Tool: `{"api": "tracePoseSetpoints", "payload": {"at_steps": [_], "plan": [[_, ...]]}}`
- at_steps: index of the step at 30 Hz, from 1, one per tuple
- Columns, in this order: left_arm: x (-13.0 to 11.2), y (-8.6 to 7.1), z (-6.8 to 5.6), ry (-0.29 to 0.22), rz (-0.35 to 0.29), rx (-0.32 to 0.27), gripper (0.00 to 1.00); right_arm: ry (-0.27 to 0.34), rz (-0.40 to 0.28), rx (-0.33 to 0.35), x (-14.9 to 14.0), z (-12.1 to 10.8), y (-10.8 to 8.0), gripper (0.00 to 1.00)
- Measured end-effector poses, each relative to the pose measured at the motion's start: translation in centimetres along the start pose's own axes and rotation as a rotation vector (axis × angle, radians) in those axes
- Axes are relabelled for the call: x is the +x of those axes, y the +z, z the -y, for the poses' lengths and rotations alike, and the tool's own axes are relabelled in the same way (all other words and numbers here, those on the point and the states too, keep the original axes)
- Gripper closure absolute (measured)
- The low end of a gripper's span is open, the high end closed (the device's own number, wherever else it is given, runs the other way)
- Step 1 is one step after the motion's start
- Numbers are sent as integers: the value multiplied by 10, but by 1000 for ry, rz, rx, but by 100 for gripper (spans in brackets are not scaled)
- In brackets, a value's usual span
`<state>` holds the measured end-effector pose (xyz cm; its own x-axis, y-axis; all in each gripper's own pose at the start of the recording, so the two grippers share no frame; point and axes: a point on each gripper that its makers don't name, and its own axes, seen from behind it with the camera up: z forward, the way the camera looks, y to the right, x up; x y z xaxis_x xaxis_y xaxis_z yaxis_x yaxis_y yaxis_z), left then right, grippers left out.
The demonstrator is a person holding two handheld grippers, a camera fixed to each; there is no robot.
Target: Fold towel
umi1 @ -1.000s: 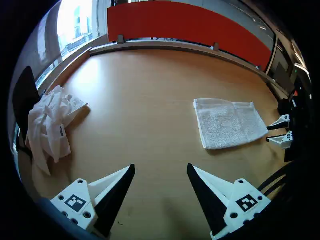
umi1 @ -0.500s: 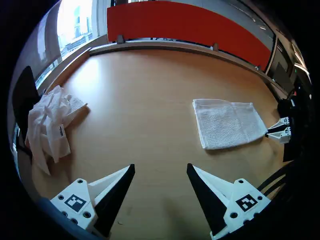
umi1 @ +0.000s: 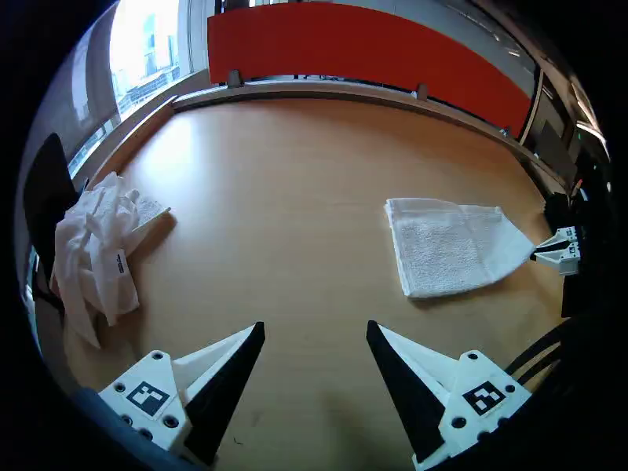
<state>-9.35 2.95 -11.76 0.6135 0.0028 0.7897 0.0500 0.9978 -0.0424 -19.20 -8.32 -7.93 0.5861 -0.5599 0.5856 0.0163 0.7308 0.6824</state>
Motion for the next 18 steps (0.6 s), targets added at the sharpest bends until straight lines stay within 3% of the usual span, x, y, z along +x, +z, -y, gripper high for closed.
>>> {"api": "tracePoseSetpoints", "payload": {"at_steps": [6,18], "plan": [[5,1,0,0,-7,1,3,16,-60,-27,28,-5,-24,92],[11,-1,-5,-9,-18,-9,3,-57,-126,-78,71,-15,-67,93]]}}
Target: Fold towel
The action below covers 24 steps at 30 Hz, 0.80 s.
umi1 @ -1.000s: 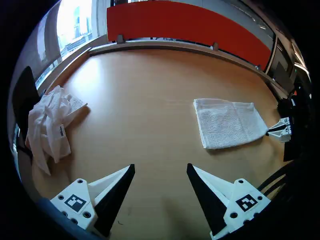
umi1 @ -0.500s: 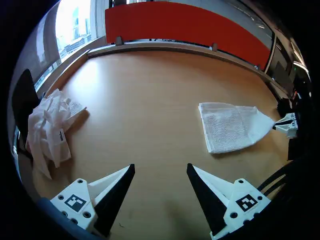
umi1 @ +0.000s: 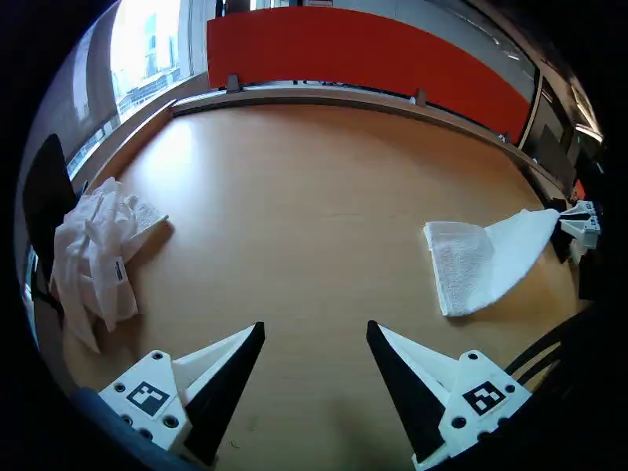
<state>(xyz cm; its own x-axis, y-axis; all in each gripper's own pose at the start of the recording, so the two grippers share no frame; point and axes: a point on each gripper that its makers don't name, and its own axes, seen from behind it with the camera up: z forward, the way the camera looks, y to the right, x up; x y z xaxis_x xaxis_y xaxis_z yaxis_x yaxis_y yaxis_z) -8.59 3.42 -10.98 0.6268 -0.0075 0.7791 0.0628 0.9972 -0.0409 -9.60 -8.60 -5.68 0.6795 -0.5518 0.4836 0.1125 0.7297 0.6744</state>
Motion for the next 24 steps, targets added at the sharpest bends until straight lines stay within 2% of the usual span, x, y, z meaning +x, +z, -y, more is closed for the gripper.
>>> {"api": "tracePoseSetpoints", "payload": {"at_steps": [8,15,24], "plan": [[3,0,-3,5,-3,-6,3,-30,-19,-22,18,-8,-8,93],[3,0,-5,6,-2,-10,3,-39,-19,-32,22,-13,-9,93],[6,1,-4,9,-4,-10,3,-45,-26,-2,30,0,-5,93]]}}
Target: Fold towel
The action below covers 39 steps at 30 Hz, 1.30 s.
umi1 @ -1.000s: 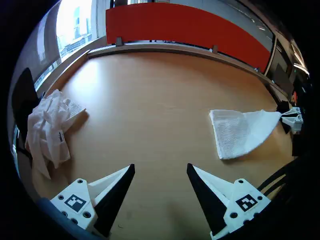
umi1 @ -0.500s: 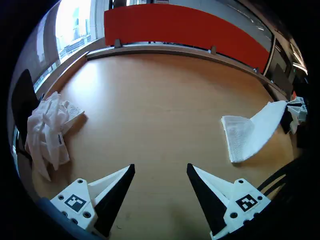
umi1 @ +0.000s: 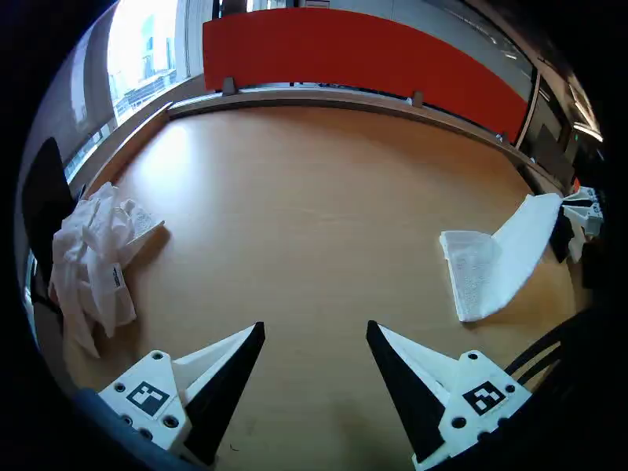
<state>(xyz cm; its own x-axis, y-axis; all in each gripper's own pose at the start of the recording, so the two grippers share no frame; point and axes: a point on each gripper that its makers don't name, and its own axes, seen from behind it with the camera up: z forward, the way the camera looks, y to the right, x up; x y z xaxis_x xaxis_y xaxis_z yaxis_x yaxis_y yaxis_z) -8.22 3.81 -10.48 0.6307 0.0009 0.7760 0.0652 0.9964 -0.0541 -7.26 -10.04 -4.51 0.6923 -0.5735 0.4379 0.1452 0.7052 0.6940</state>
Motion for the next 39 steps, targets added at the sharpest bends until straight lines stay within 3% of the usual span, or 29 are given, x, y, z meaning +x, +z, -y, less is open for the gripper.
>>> {"api": "tracePoseSetpoints", "payload": {"at_steps": [12,27,33,35,39], "plan": [[6,-4,3,10,-11,0,3,-28,-17,96,19,49,20,94],[6,-7,9,2,-20,5,3,-45,40,223,6,117,57,94],[1,-7,13,3,-12,12,3,-23,98,250,-14,132,72,18],[0,-7,15,1,-10,14,3,-12,94,250,-14,131,71,13],[-1,-7,17,-4,-8,15,3,4,93,240,-17,125,68,13]]}}
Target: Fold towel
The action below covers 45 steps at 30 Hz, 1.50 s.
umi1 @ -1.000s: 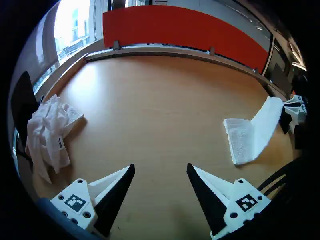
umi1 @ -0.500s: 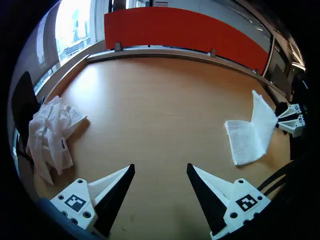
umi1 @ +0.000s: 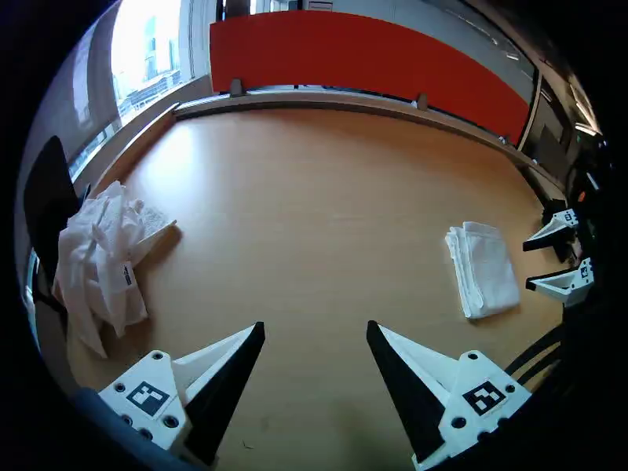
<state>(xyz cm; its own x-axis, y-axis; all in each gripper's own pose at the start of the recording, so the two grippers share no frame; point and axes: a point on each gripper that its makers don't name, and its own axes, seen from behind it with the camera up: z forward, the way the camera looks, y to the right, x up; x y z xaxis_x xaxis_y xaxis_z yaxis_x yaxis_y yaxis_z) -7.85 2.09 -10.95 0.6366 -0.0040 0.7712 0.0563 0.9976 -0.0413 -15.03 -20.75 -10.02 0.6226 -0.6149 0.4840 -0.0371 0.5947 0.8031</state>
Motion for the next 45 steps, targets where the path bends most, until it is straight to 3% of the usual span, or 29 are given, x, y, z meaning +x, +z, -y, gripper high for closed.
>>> {"api": "tracePoseSetpoints", "payload": {"at_steps": [10,28,45], "plan": [[5,0,0,3,-6,0,3,2,32,-19,-22,-11,-6,13],[5,2,-1,5,-3,3,3,32,139,-42,-90,-19,-4,14],[3,3,-2,0,1,0,3,59,183,-67,-121,-22,1,42]]}}
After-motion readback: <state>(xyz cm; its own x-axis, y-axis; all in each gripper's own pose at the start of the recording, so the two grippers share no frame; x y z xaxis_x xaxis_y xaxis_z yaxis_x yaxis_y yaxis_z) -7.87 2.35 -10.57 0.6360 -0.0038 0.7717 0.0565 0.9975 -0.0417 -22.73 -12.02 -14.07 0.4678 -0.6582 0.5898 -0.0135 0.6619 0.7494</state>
